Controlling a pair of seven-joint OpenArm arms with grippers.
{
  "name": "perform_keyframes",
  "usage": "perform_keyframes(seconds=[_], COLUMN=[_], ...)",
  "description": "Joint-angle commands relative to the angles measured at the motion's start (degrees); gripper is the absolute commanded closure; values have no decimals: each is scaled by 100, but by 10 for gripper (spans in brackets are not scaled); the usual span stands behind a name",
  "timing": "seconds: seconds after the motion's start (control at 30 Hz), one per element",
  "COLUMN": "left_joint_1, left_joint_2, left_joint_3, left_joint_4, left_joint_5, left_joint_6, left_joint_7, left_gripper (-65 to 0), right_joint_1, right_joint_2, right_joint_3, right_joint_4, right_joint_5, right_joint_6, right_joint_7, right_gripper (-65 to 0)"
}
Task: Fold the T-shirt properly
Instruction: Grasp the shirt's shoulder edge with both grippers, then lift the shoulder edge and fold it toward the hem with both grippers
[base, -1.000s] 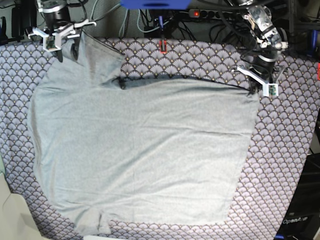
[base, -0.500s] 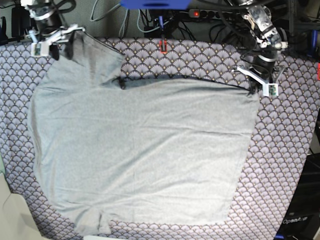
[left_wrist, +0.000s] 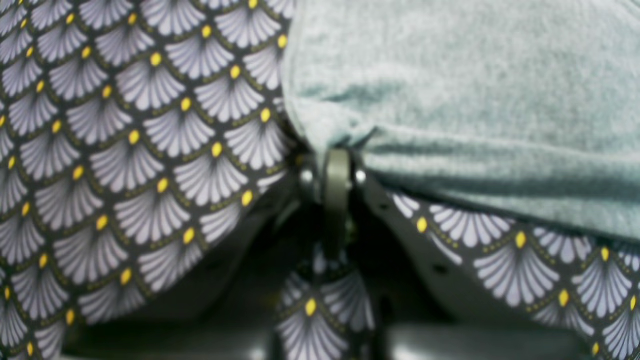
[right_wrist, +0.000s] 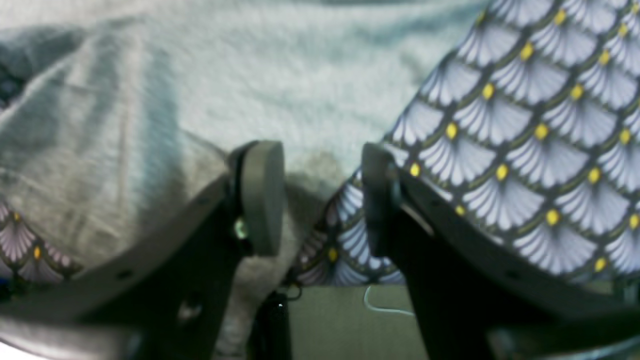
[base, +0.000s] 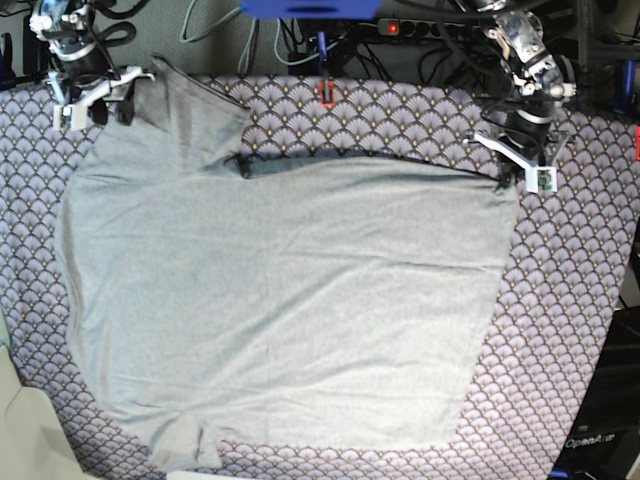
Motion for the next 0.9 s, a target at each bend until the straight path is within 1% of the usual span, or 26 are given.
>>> perform_keyframes(seconds=[0.0, 0.37, 0.4, 0.43, 0.47, 0.5, 0.63, 0.8, 0.83, 0.87], left_joint_1=[15, -11, -20, -20, -20, -20, -29, -29, -29, -38], left_joint_2=[7, 7, 7, 7, 7, 7, 7, 7, 7, 7], left_joint_3=[8, 8, 8, 8, 8, 8, 8, -1, -1, -1], left_joint_4=[46, 46, 55, 55, 55, 55, 55, 55, 55, 55], left_joint_5=[75, 75, 75, 75, 75, 75, 321, 409, 409, 409], left_joint_6=[-56, -56, -56, -56, -56, -56, -56, -56, -56, -56], left_joint_7=[138, 138, 138, 138, 138, 138, 111, 94, 94, 103], left_gripper=[0, 0, 0, 0, 0, 0, 0, 0, 0, 0], right_joint_1=[-33, -77, -77, -77, -68, -51, -24, 81, 107, 125], right_joint_2=[36, -8, -52, -96, -123, -131, -167, -184, -184, -167], right_joint_3=[27, -9, -17, -9, 18, 27, 0, 27, 35, 35], right_joint_4=[20, -77, -77, -77, -77, -77, -77, -77, -77, -77], right_joint_5=[81, 90, 90, 90, 90, 81, 63, 54, 54, 54], right_joint_6=[33, 33, 69, 209, 464, 548, 548, 548, 548, 548], right_joint_7=[109, 100, 100, 100, 100, 100, 100, 100, 100, 100], right_gripper=[-275, -274, -270, -269, -268, -261, -184, -14, 0, 0])
